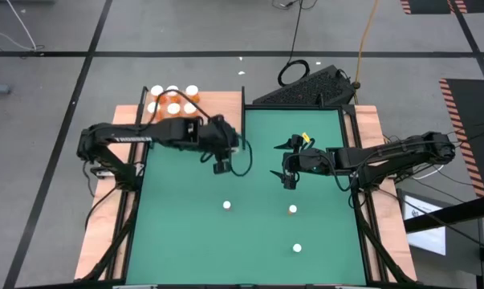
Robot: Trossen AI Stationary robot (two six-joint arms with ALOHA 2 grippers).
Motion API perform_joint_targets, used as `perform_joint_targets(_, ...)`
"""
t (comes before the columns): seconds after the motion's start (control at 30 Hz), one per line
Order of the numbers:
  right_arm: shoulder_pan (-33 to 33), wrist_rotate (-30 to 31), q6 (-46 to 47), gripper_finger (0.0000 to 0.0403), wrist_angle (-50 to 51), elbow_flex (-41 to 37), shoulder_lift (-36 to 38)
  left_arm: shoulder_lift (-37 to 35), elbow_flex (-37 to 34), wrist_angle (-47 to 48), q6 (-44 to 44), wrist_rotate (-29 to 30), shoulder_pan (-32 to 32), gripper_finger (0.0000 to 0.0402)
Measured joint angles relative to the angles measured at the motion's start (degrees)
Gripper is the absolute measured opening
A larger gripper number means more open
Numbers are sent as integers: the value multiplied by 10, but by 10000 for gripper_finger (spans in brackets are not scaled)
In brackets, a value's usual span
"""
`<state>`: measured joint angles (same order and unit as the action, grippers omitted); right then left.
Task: Pick and place medicine bottles onto shelf by color
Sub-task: Put the small yellow pill bottle on the shelf aligned with the other big orange pill bottle
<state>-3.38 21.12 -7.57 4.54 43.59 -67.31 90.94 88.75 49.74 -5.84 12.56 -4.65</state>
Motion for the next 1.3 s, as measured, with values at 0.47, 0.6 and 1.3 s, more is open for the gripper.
perform_joint_targets(0.47, 0, -2, 21, 392, -6, 0, 0, 0, 91, 36, -109, 9, -153, 133)
perform_joint_targets(0.6, 0, -2, 20, 392, -8, 0, 0, 4, 91, 34, -113, 8, -211, 133)
perform_joint_targets(1.3, 0, -3, -72, 392, -117, 0, 0, 92, 91, 49, -135, -41, -339, 134)
